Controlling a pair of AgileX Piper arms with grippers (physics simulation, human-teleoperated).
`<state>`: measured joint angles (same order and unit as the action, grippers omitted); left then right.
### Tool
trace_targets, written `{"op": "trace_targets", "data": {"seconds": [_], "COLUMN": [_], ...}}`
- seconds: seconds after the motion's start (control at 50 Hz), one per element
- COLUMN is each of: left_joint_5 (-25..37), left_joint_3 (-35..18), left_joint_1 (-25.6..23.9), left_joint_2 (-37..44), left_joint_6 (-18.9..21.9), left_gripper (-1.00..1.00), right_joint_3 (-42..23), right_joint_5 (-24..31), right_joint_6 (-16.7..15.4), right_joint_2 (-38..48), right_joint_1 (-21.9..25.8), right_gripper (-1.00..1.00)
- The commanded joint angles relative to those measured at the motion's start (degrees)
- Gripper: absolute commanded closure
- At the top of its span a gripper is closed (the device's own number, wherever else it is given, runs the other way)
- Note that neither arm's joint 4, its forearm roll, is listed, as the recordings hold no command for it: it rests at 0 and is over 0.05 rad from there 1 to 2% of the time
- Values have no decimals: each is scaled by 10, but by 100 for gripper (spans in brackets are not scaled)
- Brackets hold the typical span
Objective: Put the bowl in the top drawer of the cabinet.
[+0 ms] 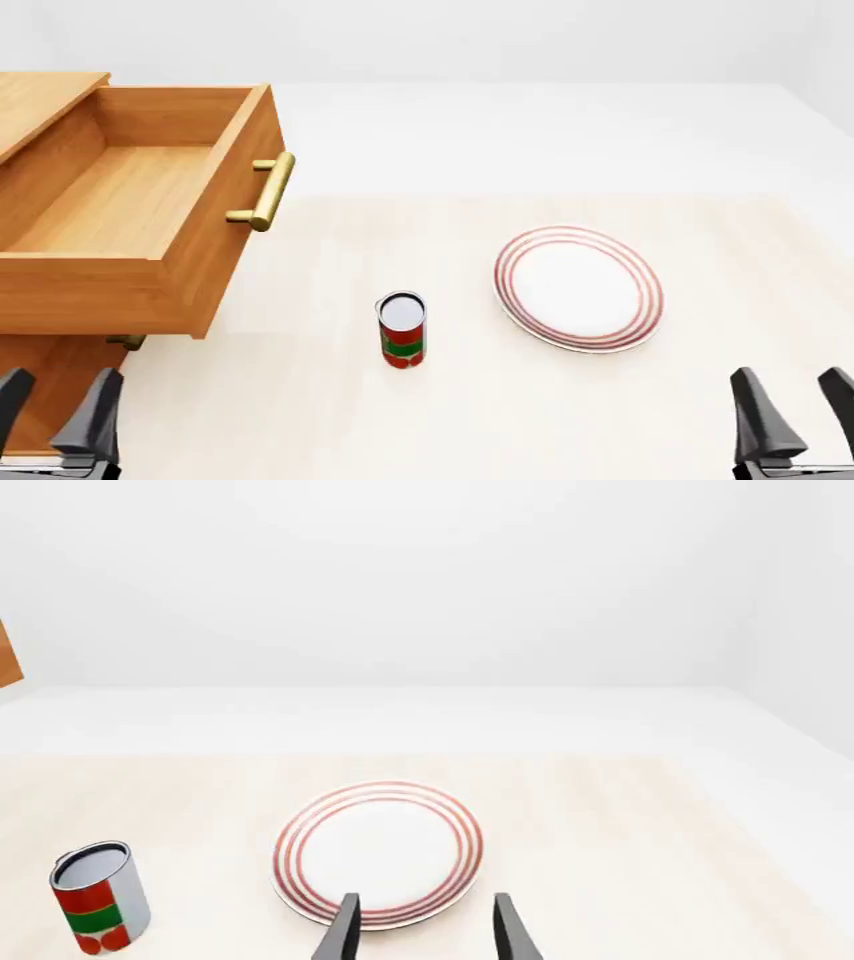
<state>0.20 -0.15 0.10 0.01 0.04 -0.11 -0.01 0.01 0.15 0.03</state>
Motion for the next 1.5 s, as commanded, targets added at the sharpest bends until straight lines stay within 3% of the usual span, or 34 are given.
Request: {"op": "trace_targets", "data": {"seconds": [0.02,0.3,0.36,0.68,0.7,0.84,1.06,1.26,1.5], "left_joint_5": [4,0,5,17,26,48,111,65,56], "left_joint_3": [-4,-6,0,-1,-2,-17,-54,-86,-111], "left_joint_1": [6,-7,4,-1,-1,-11,-85,-169,-236], "left_joint_2": [0,0,0,0,0,1,8,131,193], "left_joint_6": [3,3,35,25,9,24,50,57,53], "left_gripper": [-100,-100,-100,-100,-100,-100,-100,-100,-100], "right_joint_3": [-2,-1,-1,-1,-1,-1,-1,-1,-1], "right_joint_5": [0,0,0,0,0,0,0,0,0], "right_joint_6": [-2,0,0,0,0,0,0,0,0], "right_joint_2": [2,1,1,1,1,1,1,1,1], "right_joint_1": [1,0,0,0,0,0,0,0,0], "right_gripper": [-100,-100,-100,-100,-100,-100,-100,-100,-100]}}
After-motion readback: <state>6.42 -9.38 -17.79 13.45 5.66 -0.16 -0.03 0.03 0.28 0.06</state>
